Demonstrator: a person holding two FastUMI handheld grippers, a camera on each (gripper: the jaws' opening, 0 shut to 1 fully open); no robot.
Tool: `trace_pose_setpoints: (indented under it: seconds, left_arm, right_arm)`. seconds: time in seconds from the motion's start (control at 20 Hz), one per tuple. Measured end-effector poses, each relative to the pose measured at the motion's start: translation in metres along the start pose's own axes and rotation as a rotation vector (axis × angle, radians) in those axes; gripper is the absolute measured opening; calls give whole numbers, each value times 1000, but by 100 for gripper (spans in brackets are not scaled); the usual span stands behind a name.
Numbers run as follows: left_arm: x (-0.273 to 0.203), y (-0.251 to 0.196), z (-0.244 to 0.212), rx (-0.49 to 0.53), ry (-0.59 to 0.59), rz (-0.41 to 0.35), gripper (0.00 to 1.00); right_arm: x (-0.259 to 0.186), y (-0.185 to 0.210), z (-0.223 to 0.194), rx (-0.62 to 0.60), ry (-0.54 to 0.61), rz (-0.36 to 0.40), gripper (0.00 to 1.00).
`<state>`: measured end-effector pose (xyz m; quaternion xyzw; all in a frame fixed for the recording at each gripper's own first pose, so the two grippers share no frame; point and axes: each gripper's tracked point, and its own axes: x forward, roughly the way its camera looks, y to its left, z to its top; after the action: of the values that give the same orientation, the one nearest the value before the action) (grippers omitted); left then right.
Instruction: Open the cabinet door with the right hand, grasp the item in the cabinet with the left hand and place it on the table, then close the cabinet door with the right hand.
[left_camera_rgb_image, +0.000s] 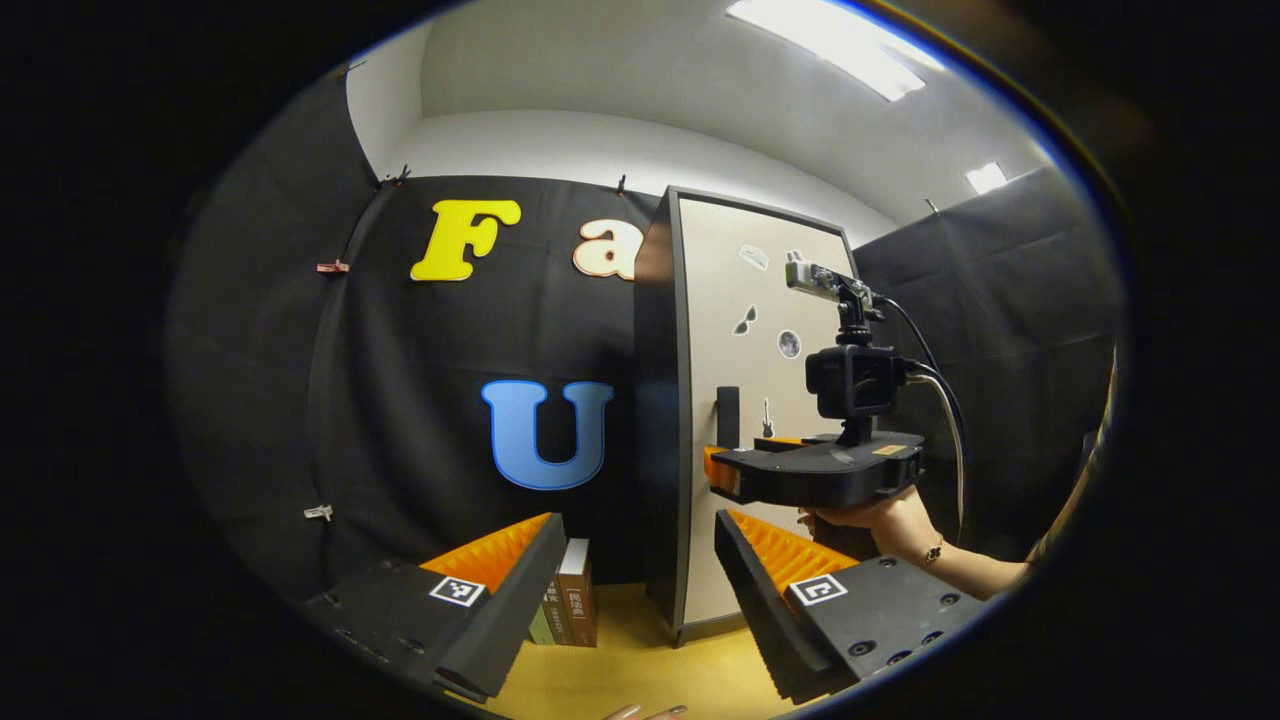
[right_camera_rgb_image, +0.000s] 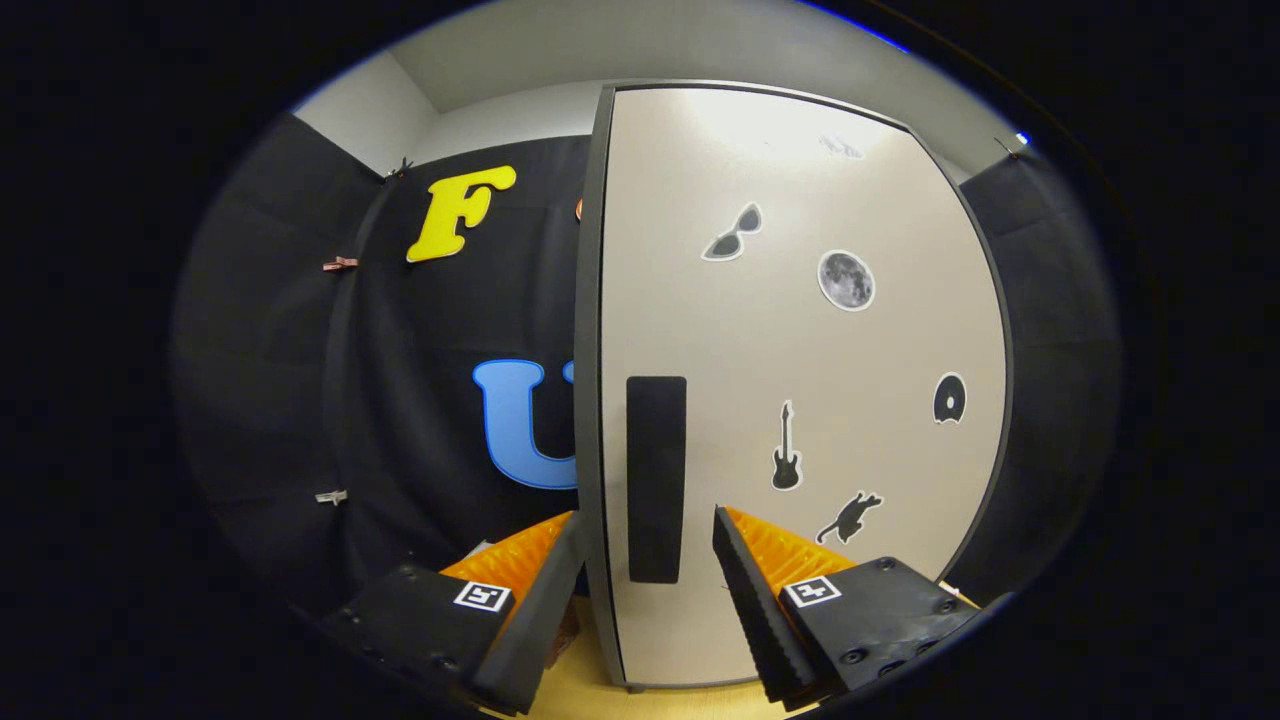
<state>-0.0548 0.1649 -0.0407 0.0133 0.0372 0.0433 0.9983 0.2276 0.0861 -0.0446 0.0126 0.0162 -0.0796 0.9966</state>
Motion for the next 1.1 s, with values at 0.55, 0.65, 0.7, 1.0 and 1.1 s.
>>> trace_pose_setpoints:
  seconds: [0.55,0.65,0.7,1.0,1.1]
  left_arm:
    - [-1,32,-11,-14,18,57,95]
    - [1,37,-15,-26,26,68,95]
    - [-1,39,-16,-31,29,74,95]
    - [-20,49,-10,-40,16,122,95]
    - [-22,47,-8,-40,13,121,95]
  right_arm:
    - [31,-6,-5,-32,-17,-103,36]
    - [32,-8,-5,-35,-17,-130,29]
    - [33,-7,-6,-27,-9,-125,29]
    - [17,-5,-4,-24,20,-52,21]
    - [4,-2,0,-7,24,-13,21]
